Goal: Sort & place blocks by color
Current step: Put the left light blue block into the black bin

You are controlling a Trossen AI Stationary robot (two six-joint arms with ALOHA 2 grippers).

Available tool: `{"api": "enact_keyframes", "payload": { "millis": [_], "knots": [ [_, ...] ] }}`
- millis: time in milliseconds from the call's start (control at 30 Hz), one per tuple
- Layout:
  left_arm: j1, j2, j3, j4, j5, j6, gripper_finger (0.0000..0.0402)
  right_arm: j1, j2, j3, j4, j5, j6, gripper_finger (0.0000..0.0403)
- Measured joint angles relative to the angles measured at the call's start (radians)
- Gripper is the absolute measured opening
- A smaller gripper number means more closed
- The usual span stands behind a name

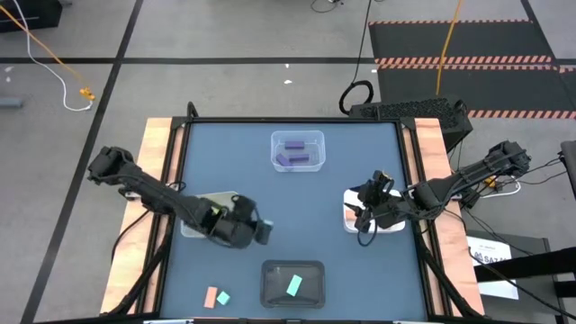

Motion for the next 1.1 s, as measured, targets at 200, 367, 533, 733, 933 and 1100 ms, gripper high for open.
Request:
{"api": "enact_keyframes", "payload": {
  "millis": [200,367,533,733,933,1100],
  "knots": [
    [0.091,0.0,0.0,0.248,-0.044,0.427,0.0143,0.0,0.0,0.0,0.049,0.0,-0.001,0.0228],
    [0.126,0.001,0.0,0.476,-0.081,0.807,0.0144,0.0,0.0,0.0,0.086,0.0,-0.001,0.0228],
    [0.117,0.016,0.0,0.726,-0.082,1.149,0.0144,0.0,0.0,0.0,0.103,0.0,-0.001,0.0228],
    [0.093,0.015,0.001,0.886,-0.082,1.349,0.0144,0.0,0.0,0.0,0.137,0.0,-0.001,0.0228],
    [0.067,0.015,0.001,0.879,-0.082,1.358,0.0145,0.0,0.0,0.0,0.137,0.0,0.0,0.0228],
    [0.037,0.015,0.001,0.776,-0.079,1.221,0.0145,0.0,0.0,0.0,0.137,0.0,0.0,0.0228]
  ]
}}
